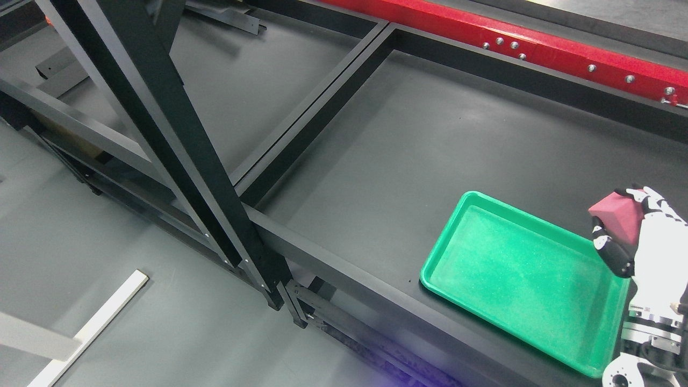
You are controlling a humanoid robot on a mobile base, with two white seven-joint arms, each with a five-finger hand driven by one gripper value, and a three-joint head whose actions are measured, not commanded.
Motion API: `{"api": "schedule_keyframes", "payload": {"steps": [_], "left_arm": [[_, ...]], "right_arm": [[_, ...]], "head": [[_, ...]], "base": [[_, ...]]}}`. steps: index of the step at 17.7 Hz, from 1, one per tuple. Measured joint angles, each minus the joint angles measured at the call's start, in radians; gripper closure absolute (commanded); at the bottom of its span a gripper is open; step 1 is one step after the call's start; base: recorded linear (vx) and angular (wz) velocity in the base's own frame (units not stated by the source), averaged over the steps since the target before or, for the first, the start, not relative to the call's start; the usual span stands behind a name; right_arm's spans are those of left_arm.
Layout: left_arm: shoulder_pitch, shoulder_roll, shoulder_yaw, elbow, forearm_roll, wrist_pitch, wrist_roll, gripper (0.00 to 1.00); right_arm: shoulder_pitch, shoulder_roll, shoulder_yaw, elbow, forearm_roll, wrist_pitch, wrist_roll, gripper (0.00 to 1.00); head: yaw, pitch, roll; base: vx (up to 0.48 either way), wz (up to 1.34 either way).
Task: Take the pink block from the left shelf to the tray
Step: 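Hold the pink block in the right hand while turning toward the desks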
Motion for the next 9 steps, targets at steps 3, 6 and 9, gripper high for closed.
{"api": "schedule_keyframes", "payload": {"steps": [3,6,9], "left_arm": [[0.000,0.000,0.000,0.000,0.000,0.000,0.000,0.00],[0.000,0.000,0.000,0.000,0.000,0.000,0.000,0.00],[0.000,0.000,0.000,0.000,0.000,0.000,0.000,0.00]], "right_arm": [[0.000,0.000,-0.009,-0.005,-0.009,0.000,-0.001,0.98],[0.000,0.000,-0.016,-0.009,-0.014,-0.002,-0.002,0.98],[0.000,0.000,-0.020,-0.012,-0.017,-0.002,-0.002,0.98]], "head": [[0.0000,0.000,0.000],[0.0000,0.000,0.000],[0.0000,0.000,0.000]], "base": [[-0.035,0.02],[-0.069,0.11],[-0.105,0.20]]}}
